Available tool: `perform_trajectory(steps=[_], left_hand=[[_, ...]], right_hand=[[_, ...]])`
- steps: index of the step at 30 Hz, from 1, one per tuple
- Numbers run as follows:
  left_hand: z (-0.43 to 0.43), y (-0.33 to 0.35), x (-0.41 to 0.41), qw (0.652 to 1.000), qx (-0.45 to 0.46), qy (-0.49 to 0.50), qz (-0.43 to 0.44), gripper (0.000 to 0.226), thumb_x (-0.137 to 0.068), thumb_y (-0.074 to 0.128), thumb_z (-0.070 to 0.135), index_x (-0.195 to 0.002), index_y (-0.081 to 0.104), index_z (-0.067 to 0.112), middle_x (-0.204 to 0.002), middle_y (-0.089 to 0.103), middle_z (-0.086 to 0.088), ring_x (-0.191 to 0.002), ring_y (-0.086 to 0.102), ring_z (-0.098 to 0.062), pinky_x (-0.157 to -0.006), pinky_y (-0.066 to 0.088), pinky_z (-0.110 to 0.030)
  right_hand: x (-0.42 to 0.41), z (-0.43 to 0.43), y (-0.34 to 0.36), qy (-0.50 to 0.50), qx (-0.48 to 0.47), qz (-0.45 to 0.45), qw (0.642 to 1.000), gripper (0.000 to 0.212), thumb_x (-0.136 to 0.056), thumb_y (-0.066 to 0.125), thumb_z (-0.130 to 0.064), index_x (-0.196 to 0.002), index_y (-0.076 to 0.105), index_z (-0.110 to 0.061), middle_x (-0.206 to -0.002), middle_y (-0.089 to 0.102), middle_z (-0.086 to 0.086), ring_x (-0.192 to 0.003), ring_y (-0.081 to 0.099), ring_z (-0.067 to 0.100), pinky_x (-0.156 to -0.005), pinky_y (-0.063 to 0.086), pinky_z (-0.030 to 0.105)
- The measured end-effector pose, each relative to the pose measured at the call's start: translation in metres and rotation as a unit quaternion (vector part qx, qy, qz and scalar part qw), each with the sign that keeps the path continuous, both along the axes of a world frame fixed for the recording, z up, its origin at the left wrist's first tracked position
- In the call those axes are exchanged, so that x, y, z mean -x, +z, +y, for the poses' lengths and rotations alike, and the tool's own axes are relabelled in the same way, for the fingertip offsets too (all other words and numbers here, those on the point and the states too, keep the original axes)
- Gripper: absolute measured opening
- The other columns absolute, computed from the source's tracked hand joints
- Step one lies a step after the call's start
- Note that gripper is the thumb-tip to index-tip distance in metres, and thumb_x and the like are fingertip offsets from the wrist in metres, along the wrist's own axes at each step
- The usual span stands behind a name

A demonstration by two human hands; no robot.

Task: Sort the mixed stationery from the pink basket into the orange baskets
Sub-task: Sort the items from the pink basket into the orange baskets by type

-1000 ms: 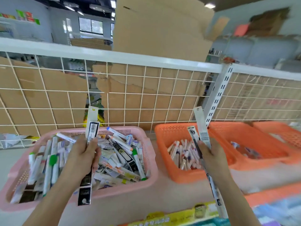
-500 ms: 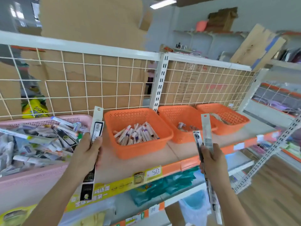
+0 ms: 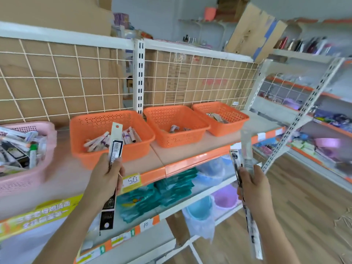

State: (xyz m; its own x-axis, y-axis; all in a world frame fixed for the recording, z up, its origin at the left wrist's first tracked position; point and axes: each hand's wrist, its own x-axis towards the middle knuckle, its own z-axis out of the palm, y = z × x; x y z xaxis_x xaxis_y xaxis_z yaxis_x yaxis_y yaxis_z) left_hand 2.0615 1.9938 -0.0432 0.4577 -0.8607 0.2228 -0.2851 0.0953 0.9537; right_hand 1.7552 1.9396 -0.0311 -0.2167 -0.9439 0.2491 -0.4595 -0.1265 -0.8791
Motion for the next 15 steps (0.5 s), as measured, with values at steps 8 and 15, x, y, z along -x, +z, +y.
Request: perform_trajectory(steps=[8,15], left_hand=[[-0.074,0.011,0.011,0.999,0.025,-0.037,-0.005,0.013,-0.101,0.035,0.013,-0.09,0.043,0.009,-0.066,0.048,-0.013,-0.031,0.038,-0.012,-0.031,0.032,-0.022],[-0.176,0.025,0.026,0.996,0.05,-0.072,0.01,0.02,-0.1,0.037,0.011,-0.085,0.043,0.0,-0.052,0.044,-0.01,-0.026,0.036,-0.008,-0.028,0.03,-0.016]], right_hand=[[0.024,-0.043,0.002,-0.041,0.012,0.014,0.999,0.024,-0.098,0.045,-0.016,-0.074,0.04,-0.014,-0.051,0.046,0.006,-0.032,0.042,0.009,-0.042,0.038,0.026],[0.037,-0.108,0.015,-0.1,0.044,-0.001,0.994,0.03,-0.096,0.049,-0.018,-0.071,0.036,-0.026,-0.043,0.044,-0.004,-0.031,0.041,0.013,-0.045,0.035,0.028]])
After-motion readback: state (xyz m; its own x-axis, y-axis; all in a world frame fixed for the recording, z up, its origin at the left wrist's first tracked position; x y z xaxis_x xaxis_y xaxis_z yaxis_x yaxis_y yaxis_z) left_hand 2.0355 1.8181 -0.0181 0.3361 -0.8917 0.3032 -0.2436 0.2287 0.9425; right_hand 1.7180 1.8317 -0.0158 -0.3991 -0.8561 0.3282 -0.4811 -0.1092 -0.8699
